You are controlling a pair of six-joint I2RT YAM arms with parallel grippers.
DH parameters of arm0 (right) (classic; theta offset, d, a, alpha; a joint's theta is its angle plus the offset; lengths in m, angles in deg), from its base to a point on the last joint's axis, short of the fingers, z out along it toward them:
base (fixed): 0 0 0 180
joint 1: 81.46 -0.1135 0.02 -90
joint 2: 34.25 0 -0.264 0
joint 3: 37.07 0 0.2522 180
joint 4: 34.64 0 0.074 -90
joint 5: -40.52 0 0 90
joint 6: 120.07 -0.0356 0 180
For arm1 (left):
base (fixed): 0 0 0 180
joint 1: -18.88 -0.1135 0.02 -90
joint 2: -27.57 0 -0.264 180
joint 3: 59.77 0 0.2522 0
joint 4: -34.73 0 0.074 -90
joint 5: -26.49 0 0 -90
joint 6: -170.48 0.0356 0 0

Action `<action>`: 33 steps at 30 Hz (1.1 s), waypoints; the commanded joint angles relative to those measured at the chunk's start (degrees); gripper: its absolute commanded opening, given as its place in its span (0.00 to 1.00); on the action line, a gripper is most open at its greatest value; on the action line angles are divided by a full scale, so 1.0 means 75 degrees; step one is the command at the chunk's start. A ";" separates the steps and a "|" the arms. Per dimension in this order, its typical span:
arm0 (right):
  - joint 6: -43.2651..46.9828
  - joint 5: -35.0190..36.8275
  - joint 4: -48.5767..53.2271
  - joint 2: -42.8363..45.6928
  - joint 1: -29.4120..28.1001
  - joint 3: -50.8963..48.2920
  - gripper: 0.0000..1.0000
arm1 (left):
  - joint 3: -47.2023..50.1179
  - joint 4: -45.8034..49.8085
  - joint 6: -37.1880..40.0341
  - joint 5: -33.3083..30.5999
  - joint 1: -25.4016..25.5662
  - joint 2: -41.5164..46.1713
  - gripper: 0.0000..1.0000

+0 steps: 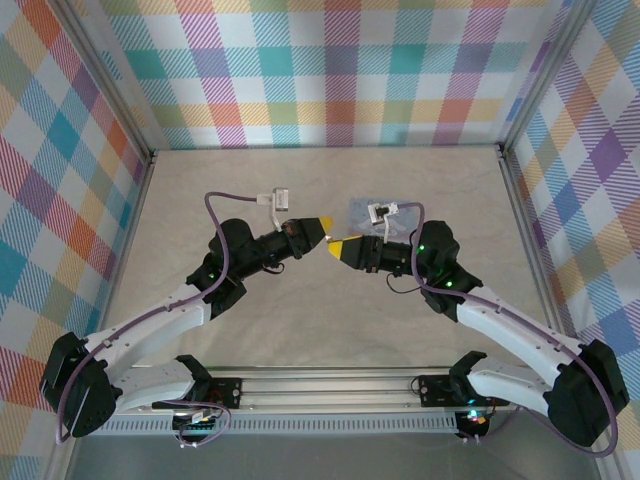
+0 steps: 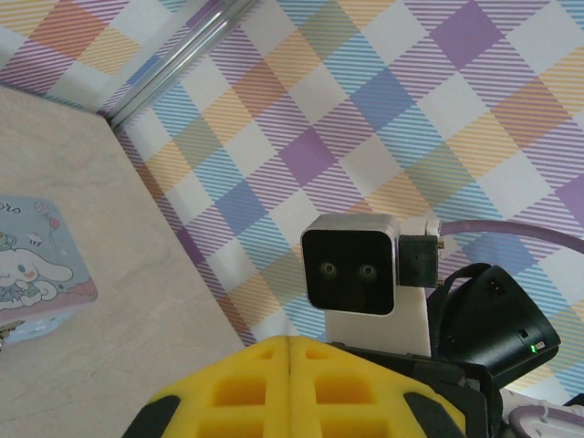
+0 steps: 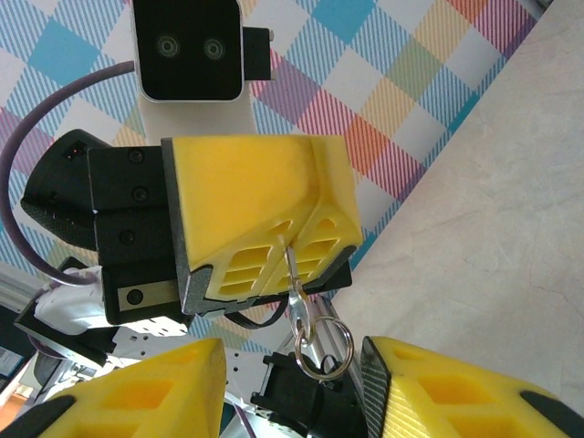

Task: Unlock a padlock with a key

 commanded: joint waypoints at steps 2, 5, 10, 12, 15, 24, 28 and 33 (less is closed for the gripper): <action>-0.0011 -0.0098 -0.0392 -0.0116 -0.0069 0.0292 0.43 | -0.0131 -0.0269 0.0026 -0.0093 0.0089 0.0062 0.00; -0.0012 -0.0122 -0.0414 -0.0165 -0.0086 0.0361 0.41 | -0.0117 -0.0278 0.0017 -0.0116 0.0088 0.0056 0.00; -0.0011 -0.0009 -0.0379 -0.0156 -0.0092 0.0338 0.36 | -0.0095 -0.0290 0.0012 -0.0140 0.0088 0.0053 0.00; -0.0020 0.0058 -0.0366 -0.0131 -0.0099 0.0313 0.33 | -0.0095 -0.0291 0.0018 -0.0146 0.0088 0.0068 0.00; -0.0023 0.0080 -0.0323 -0.0122 -0.0099 0.0335 0.29 | -0.0084 -0.0290 0.0013 -0.0152 0.0088 0.0071 0.00; -0.0105 0.0241 -0.0258 -0.0129 -0.0097 0.0360 0.25 | -0.0041 -0.0369 -0.0028 -0.0140 0.0089 0.0057 0.00; -0.0110 0.0286 -0.0221 -0.0153 -0.0099 0.0396 0.25 | -0.0035 -0.0401 -0.0044 -0.0132 0.0089 0.0031 0.00; -0.0107 0.0310 -0.0215 -0.0199 -0.0099 0.0442 0.25 | -0.0034 -0.0420 -0.0057 -0.0116 0.0087 0.0017 0.00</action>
